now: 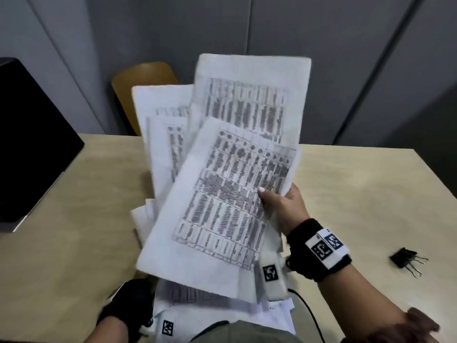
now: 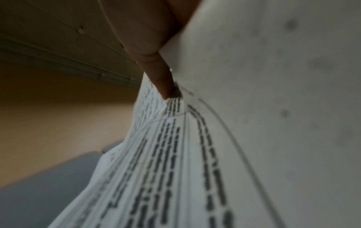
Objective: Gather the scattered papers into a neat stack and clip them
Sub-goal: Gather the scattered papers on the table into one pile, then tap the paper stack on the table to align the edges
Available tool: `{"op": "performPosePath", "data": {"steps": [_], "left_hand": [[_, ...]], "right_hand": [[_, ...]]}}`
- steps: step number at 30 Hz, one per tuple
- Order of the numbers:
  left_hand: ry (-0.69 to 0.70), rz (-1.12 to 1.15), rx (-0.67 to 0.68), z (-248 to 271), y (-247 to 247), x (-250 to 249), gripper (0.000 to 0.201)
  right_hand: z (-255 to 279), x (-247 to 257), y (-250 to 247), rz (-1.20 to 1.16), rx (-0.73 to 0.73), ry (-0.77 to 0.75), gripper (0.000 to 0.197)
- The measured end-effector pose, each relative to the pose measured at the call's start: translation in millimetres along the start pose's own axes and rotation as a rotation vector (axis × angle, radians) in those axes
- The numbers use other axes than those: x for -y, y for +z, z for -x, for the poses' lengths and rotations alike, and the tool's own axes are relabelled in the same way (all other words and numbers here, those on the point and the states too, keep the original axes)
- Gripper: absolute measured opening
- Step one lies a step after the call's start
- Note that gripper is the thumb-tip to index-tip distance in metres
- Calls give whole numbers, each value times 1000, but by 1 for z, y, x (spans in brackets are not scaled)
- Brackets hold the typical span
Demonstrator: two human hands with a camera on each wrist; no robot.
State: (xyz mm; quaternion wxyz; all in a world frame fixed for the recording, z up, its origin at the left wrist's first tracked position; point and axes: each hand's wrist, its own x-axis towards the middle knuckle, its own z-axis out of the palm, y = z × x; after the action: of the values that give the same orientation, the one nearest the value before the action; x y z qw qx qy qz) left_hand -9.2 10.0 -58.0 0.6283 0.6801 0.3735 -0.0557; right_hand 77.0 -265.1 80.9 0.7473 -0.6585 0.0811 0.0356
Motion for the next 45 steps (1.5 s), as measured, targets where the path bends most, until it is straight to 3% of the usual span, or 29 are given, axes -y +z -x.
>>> {"op": "performPosePath", "data": {"steps": [3, 6, 9, 11, 15, 17, 20, 23, 26, 28, 31, 34, 38, 40, 42, 45], "left_hand": [[34, -27, -10, 6, 3, -3, 43], [6, 27, -2, 7, 4, -1, 45], [-25, 31, -8, 6, 3, -2, 31], [-58, 51, -10, 8, 3, -3, 32], [-87, 103, 31, 14, 4, -6, 14], [-61, 145, 112, 21, 6, -11, 6], [-111, 222, 221, 18, 7, -12, 21], [-189, 230, 327, 13, 10, -20, 63], [-87, 115, 361, 13, 18, -26, 105], [7, -48, 317, 17, 26, -29, 102], [45, -224, 179, 20, 36, -28, 70], [110, -259, 87, 26, 41, -32, 50], [220, -151, 49, 35, 45, -52, 33], [277, -45, 27, 34, 47, -68, 42], [365, 47, 12, 41, 49, -91, 55], [620, 176, -13, 60, 49, -130, 36]], "right_hand": [[-2, -29, -22, 239, -130, 118, 20], [1, -70, -40, 564, -194, 236, 22], [11, -90, -44, 741, -180, 299, 27], [15, -94, -41, 729, -135, 316, 30], [9, -95, -42, 621, -68, 258, 64], [6, -89, -50, 291, -78, 293, 62], [5, -90, -60, 42, 18, 337, 70], [8, -93, -61, 60, 76, 408, 70], [11, -90, -60, 29, 97, 439, 44], [15, -92, -61, 0, 152, 484, 40], [19, -106, -63, 115, 127, 531, 44], [18, -113, -65, 276, -51, 453, 28], [12, -90, -67, 221, -130, 341, 35], [7, -63, -63, 172, -127, 224, 32], [5, -33, -57, 104, -132, 65, 15], [3, 7, -51, 49, -143, -173, 16]]}}
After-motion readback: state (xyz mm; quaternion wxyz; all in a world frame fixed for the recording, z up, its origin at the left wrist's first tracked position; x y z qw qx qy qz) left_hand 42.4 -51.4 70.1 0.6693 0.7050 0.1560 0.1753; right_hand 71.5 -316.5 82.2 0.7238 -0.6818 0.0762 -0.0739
